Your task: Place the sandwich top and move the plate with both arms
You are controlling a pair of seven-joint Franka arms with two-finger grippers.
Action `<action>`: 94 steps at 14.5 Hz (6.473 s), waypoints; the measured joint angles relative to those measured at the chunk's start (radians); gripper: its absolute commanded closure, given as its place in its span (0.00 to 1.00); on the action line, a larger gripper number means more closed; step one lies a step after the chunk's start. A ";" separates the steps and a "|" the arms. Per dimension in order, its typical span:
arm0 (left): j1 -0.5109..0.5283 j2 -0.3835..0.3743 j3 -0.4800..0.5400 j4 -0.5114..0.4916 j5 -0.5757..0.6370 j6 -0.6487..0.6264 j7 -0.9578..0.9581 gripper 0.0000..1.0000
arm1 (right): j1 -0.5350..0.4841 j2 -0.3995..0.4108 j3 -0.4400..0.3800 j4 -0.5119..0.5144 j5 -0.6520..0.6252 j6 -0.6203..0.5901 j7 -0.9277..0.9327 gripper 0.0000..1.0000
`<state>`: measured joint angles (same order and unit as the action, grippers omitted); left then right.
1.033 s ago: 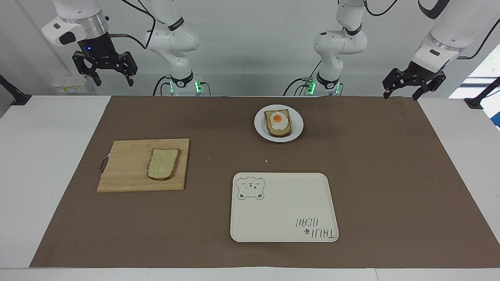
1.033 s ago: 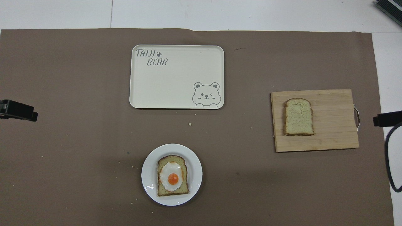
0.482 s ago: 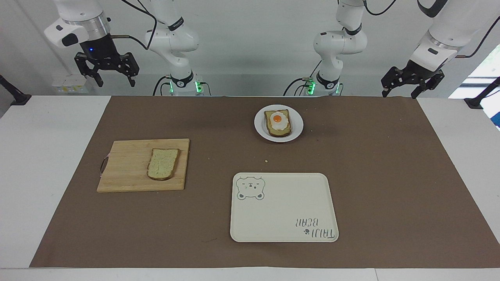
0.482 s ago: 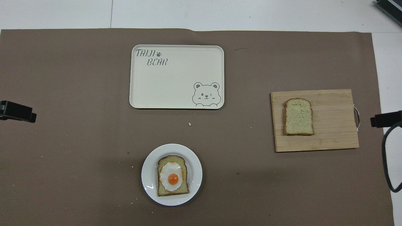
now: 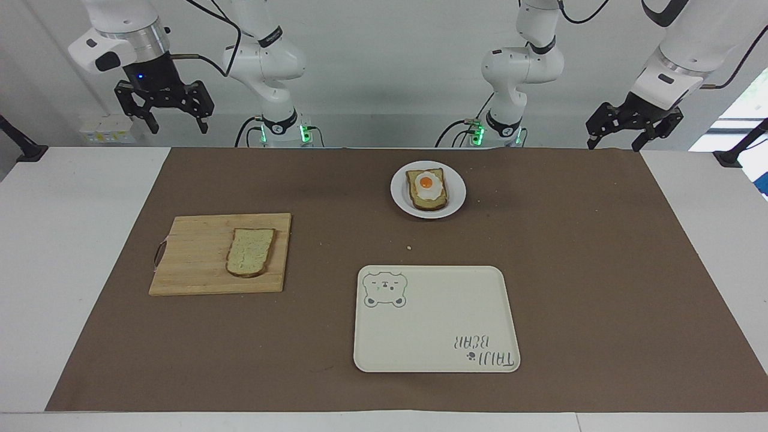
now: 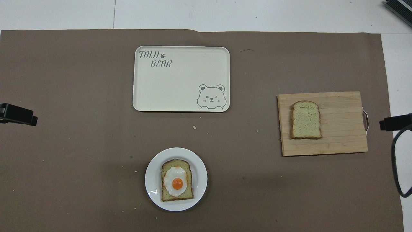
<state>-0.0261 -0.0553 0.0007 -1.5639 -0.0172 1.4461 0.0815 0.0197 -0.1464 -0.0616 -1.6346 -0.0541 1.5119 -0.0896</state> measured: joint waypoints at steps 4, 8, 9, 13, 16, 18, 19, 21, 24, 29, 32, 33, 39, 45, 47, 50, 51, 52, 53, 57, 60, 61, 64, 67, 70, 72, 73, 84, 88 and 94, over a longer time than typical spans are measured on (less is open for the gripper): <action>0.000 0.000 0.000 0.000 0.000 0.000 0.000 0.00 | 0.000 0.000 0.000 -0.006 0.000 0.000 0.000 0.00; 0.000 0.000 0.001 0.000 0.000 0.000 -0.001 0.00 | 0.000 0.000 0.000 -0.009 0.000 0.000 0.000 0.00; 0.000 0.000 0.001 0.000 0.000 0.000 -0.001 0.00 | 0.000 0.000 0.000 -0.009 0.000 0.000 0.000 0.00; 0.000 0.000 0.001 0.000 0.000 0.000 -0.001 0.00 | 0.000 0.000 0.000 -0.010 0.000 0.001 0.000 0.00; 0.000 0.000 0.001 0.000 0.000 0.000 -0.001 0.00 | 0.000 0.000 0.000 -0.012 0.000 0.003 0.000 0.00; 0.000 0.000 0.001 0.000 0.000 0.000 -0.001 0.00 | 0.000 0.000 0.000 -0.013 0.000 0.005 0.000 0.00; 0.000 0.000 0.001 0.000 0.000 0.000 -0.001 0.00 | 0.000 0.000 0.000 -0.013 0.000 0.007 0.000 0.00; 0.000 0.000 0.001 0.000 0.000 0.000 -0.001 0.00 | 0.000 0.000 0.000 -0.014 0.000 0.011 0.000 0.00; 0.000 0.000 0.001 0.000 0.000 0.000 -0.001 0.00 | 0.000 0.000 0.000 -0.014 0.000 0.015 0.000 0.00; 0.000 0.000 0.001 0.000 0.000 0.000 -0.001 0.00 | 0.000 0.000 0.000 -0.014 0.000 0.016 0.000 0.00; 0.000 0.000 0.001 0.000 0.000 0.000 -0.001 0.00 | 0.000 0.000 0.000 -0.015 0.000 0.016 0.000 0.00; 0.000 0.000 0.001 0.000 0.000 0.000 -0.002 0.00 | 0.000 0.000 0.000 -0.015 0.000 0.016 0.000 0.00; 0.000 0.000 0.001 0.000 0.000 0.000 -0.002 0.00 | 0.000 0.000 0.000 -0.015 0.000 0.016 0.000 0.00; 0.000 0.000 0.001 0.000 0.000 0.000 -0.002 0.00 | 0.000 0.000 0.001 -0.016 0.000 0.016 0.000 0.00; 0.000 0.000 0.001 0.000 0.000 0.000 -0.002 0.00 | 0.000 0.001 0.001 -0.025 0.000 0.025 0.000 0.00; 0.000 0.000 0.001 0.000 0.000 0.000 -0.002 0.00 | 0.000 0.005 0.001 -0.074 0.000 0.110 0.000 0.00; 0.000 0.000 0.001 0.000 0.000 0.000 -0.002 0.00 | 0.000 0.010 0.001 -0.086 0.000 0.128 0.000 0.00; 0.000 0.000 0.001 0.000 0.000 0.000 -0.002 0.00 | 0.000 0.016 0.001 -0.093 0.000 0.143 0.000 0.00; 0.000 0.000 0.001 0.000 0.000 0.000 -0.002 0.00 | 0.000 0.024 0.001 -0.099 0.000 0.156 0.000 0.00; 0.000 0.000 0.001 0.000 0.000 0.000 -0.002 0.00 | 0.000 0.080 0.001 -0.129 0.016 0.250 -0.017 0.00; 0.000 0.000 0.001 0.000 0.000 0.000 -0.002 0.00 | 0.000 0.149 0.000 -0.136 0.037 0.329 -0.024 0.00; 0.000 0.000 0.001 0.000 0.000 0.000 -0.002 0.00 | 0.000 0.172 0.000 -0.137 0.040 0.353 -0.024 0.00; 0.000 0.000 0.001 0.000 0.000 0.000 -0.002 0.00 | -0.006 0.236 -0.001 -0.139 0.091 0.415 -0.028 0.00; 0.000 0.000 0.001 0.000 0.000 0.000 -0.002 0.00 | -0.032 0.294 -0.002 -0.155 0.129 0.485 -0.105 0.00; 0.000 -0.001 0.001 0.000 0.000 0.000 -0.002 0.00 | -0.050 0.319 -0.003 -0.218 0.166 0.569 -0.165 0.00; 0.000 -0.001 0.001 0.000 0.000 0.000 -0.002 0.00 | -0.062 0.337 -0.003 -0.247 0.207 0.608 -0.223 0.00; 0.000 -0.001 0.001 0.000 0.000 0.000 -0.002 0.00 | -0.068 0.347 -0.003 -0.257 0.216 0.626 -0.249 0.00; 0.000 -0.001 0.001 0.000 0.000 0.000 -0.002 0.00 | -0.079 0.417 -0.002 -0.372 0.318 0.768 -0.320 0.00; 0.000 -0.001 0.001 0.000 0.000 0.000 -0.002 0.00 | -0.081 0.417 -0.003 -0.401 0.324 0.788 -0.333 0.00; 0.000 -0.001 0.001 0.000 0.000 0.000 -0.002 0.00 | -0.087 0.417 -0.003 -0.411 0.343 0.788 -0.334 0.35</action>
<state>-0.0261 -0.0561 0.0014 -1.5639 -0.0172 1.4460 0.0795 -0.0674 0.2706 -0.0651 -2.0451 0.2887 2.3002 -0.4235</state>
